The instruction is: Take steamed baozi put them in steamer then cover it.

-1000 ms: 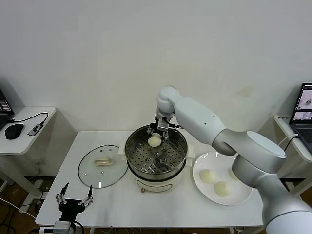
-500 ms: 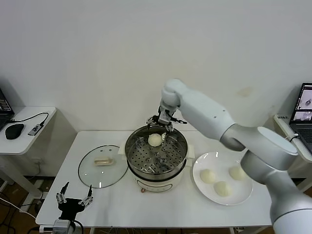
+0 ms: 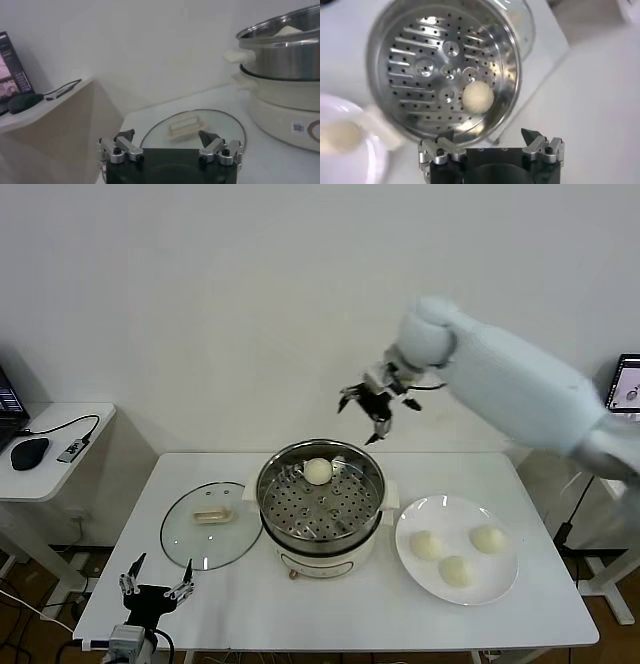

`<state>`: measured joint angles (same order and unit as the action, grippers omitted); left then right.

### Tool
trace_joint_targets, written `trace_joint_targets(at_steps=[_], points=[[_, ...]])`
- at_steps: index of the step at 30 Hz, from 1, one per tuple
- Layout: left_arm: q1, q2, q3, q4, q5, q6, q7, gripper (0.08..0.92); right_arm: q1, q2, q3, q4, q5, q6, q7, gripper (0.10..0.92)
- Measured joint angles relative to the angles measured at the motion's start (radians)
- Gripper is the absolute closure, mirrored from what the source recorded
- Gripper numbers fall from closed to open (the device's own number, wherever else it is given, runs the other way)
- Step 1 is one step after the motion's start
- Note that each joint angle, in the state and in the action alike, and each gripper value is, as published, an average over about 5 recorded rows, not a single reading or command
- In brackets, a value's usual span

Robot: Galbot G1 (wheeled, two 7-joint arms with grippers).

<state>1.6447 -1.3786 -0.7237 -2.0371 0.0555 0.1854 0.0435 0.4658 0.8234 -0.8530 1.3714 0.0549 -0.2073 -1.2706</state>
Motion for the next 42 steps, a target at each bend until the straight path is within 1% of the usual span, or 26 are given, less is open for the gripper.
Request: trace_joint_targets(at_steps=[4,7,12,17,26,42], points=[[0.0,0.004,0.005,-0.009,-0.009,0.013,0.006,0.177,-0.018,-0.117,0.012,0.075,0.009,-0.13,-0.017,0.203],[0.002,0.004,0.009,-0.014,-0.014,0.019,0.01,0.177,-0.052,-0.191,0.036,0.119,0.006,-0.196,-0.026,0.203],[0.007,0.002,0.018,-0.016,-0.02,0.028,0.01,0.177,-0.148,-0.276,0.102,0.161,-0.018,-0.267,-0.032,0.203],[0.017,0.001,0.025,-0.026,-0.022,0.035,0.011,0.177,-0.276,-0.317,0.18,0.179,-0.054,-0.308,-0.029,0.203],[0.028,0.005,0.018,-0.029,-0.024,0.04,0.013,0.177,-0.476,-0.304,0.285,0.172,-0.12,-0.357,-0.004,0.203],[0.032,-0.004,0.014,-0.014,-0.019,0.041,0.014,0.177,-0.621,-0.171,0.32,0.091,-0.21,-0.352,0.03,0.203]])
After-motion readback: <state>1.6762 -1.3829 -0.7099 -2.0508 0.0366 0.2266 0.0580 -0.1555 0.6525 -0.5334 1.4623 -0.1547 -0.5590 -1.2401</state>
